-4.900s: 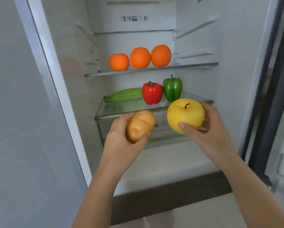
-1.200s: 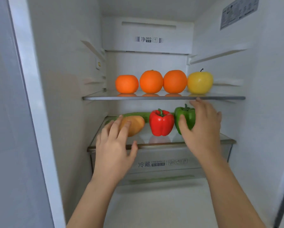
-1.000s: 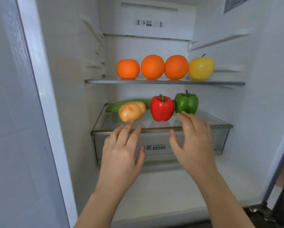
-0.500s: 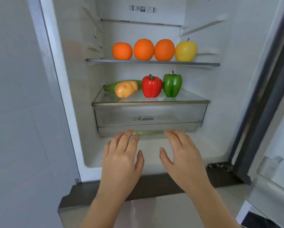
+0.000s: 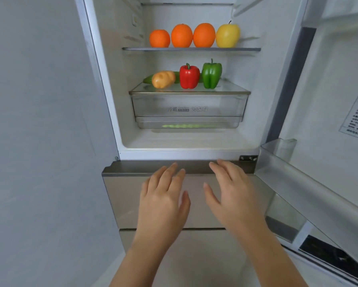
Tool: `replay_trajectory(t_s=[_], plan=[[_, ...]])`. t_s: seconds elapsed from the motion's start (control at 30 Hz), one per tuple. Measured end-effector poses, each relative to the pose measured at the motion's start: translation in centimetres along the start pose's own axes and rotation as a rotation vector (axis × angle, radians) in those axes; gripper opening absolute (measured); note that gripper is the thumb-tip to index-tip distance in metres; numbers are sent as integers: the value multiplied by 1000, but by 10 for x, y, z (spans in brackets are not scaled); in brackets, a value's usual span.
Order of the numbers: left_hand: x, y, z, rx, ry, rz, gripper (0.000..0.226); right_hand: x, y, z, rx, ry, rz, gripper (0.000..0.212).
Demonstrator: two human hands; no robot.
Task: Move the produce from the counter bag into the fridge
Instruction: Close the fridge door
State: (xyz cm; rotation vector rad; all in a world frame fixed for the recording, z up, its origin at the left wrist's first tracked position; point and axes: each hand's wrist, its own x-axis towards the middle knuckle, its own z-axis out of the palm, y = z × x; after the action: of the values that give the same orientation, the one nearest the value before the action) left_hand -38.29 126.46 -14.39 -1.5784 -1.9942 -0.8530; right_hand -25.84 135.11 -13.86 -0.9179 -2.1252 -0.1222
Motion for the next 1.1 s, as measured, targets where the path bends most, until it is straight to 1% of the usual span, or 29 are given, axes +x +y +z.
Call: replay_trajectory(t_s=[0.1,0.2,0.3,0.53,0.67,0.77,0.87,1.0,1.1], plan=[[-17,10,-21,24,13,-7,39,-18,-10,-21,-7,1,-6,49],[-33,20,-40,11,37,1,40,-36,-18,-43,-22,17,-6,49],[-57,29,-54,-16,27,21,41,-58,-28,-66,-47,42,11,47],[-120,54,-79,-138,9,52,40,-127,-49,-111,-111,-24,66,47],[-149,78,-88,-181,-27,79,40,-158,-51,-141,-145,-22,106,44],[-154,103,-94,-210,-42,102,40,-173,-42,-172,-165,36,130,48],[-150,140,-101,-258,-43,163,40,-182,-23,-208,-175,114,167,48],[-139,193,-109,-313,-3,251,41,-184,7,-257,-205,211,205,42],[-128,232,-115,-373,37,288,41,-187,32,-293,-218,258,263,44]])
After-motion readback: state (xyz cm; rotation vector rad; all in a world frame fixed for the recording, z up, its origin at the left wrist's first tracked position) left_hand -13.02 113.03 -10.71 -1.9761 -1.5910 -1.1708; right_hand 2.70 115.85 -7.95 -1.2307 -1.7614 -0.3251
